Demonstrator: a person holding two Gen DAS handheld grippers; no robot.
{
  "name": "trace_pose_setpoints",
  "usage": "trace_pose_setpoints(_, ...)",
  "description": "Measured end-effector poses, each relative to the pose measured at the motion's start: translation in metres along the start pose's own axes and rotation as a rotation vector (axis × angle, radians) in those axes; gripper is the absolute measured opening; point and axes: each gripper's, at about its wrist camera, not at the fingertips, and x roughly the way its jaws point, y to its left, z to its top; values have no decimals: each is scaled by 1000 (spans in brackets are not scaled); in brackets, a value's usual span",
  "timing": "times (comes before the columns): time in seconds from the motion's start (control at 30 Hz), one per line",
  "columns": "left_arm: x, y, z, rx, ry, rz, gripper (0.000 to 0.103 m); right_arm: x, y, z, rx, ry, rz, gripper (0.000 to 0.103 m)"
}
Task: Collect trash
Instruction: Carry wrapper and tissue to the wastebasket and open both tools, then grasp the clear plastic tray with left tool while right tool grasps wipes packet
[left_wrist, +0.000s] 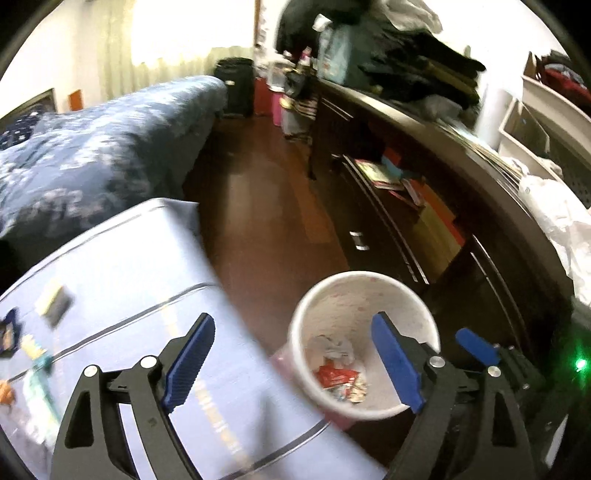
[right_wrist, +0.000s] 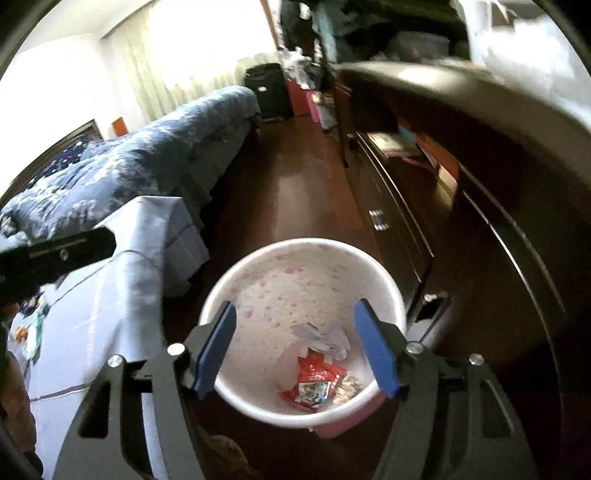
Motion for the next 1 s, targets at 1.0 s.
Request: trace_pose_setpoints(1.0,-89,236,-123,-371,-38,456,97,-38,254,-46,-475,58,284,77)
